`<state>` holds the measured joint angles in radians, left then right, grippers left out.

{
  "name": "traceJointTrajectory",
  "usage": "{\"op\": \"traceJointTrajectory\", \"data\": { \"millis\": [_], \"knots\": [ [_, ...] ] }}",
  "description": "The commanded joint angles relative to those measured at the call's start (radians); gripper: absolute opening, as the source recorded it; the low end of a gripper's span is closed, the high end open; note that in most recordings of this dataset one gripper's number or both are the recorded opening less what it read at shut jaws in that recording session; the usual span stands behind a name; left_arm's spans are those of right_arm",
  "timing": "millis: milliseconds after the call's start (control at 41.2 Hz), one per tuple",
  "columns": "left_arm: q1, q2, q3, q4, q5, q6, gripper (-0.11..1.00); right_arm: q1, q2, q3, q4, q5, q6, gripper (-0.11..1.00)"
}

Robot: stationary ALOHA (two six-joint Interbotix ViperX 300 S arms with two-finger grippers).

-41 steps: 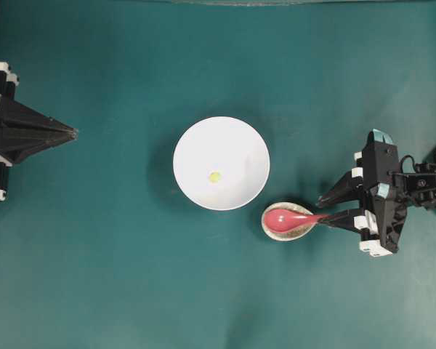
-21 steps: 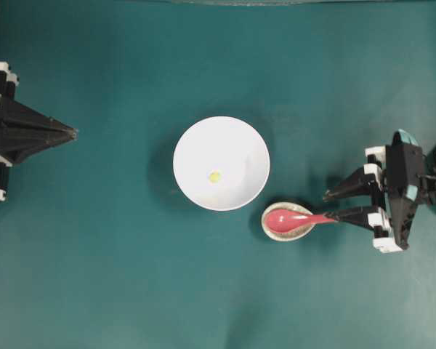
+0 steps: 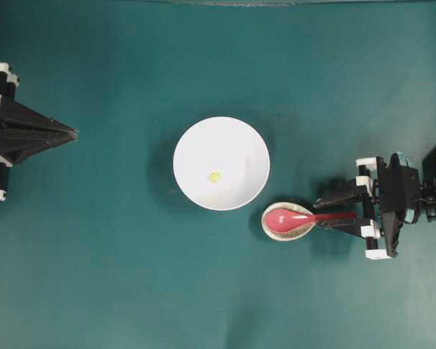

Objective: Scoop the yellow hexagonal prism block from the bowl with a spoon using the right arm.
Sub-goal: 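Lift the red spoon off the spoon rest with the right gripper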

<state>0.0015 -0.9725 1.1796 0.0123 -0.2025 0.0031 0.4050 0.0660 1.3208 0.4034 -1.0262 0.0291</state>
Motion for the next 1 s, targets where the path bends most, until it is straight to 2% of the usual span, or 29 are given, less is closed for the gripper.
{"op": "traceJointTrajectory", "data": {
  "millis": [0, 364, 971],
  "knots": [
    [0.0, 0.005, -0.021, 0.003, -0.005, 0.002, 0.0, 0.017, 0.005, -0.005, 0.003, -0.028, 0.002, 0.45],
    [0.0, 0.005, -0.021, 0.006, -0.005, 0.003, 0.0, 0.028, 0.054, -0.002, 0.017, -0.044, 0.002, 0.45],
    [0.0, 0.008, -0.021, 0.006, -0.005, 0.003, 0.0, 0.038, 0.055, 0.008, 0.017, -0.072, 0.002, 0.45]
  ]
}}
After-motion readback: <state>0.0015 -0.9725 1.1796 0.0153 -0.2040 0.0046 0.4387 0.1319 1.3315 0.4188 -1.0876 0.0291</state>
